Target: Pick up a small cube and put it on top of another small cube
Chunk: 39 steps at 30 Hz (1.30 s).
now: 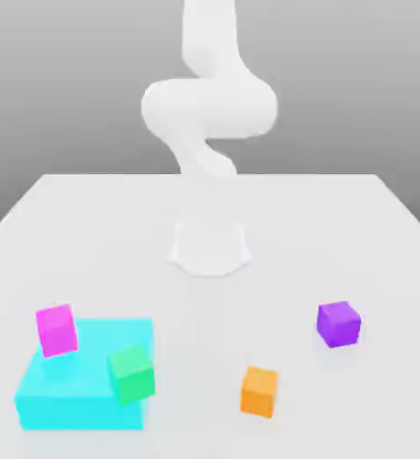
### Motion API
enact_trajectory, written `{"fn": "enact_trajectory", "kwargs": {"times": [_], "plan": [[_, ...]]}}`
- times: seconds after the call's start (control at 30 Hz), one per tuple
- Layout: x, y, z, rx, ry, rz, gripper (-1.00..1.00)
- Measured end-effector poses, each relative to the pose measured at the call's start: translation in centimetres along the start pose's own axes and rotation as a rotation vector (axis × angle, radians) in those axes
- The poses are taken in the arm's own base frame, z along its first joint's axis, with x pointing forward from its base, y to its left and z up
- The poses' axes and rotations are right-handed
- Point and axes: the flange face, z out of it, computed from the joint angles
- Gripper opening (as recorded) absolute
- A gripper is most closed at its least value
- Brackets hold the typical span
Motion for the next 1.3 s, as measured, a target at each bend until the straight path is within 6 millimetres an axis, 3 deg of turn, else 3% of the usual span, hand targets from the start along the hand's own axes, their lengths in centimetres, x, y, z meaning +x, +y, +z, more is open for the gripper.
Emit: {"fn": "enact_trajectory", "kwargs": {"times": [0.17,0.37,0.53,0.73,0.8,1.0,1.03,1.3], "plan": [[-7.6,-1.7,11.1,-0.016,-0.189,-0.348,0.0],[-19.4,-1.3,20.4,-0.001,-0.399,-0.759,0.0],[-30.1,1.6,25.2,0.032,-0.571,-1.107,0.0],[-41.5,8.0,27.6,0.094,-0.773,-1.516,0.0],[-43.5,9.1,28.4,0.107,-0.796,-1.57,0.0],[-45.9,11.6,32.1,0.106,-0.803,-1.574,0.0],[-46.2,11.9,32.5,0.106,-0.803,-1.574,-1.0],[-45.9,11.6,32.1,0.104,-0.805,-1.574,-1.0]]}}
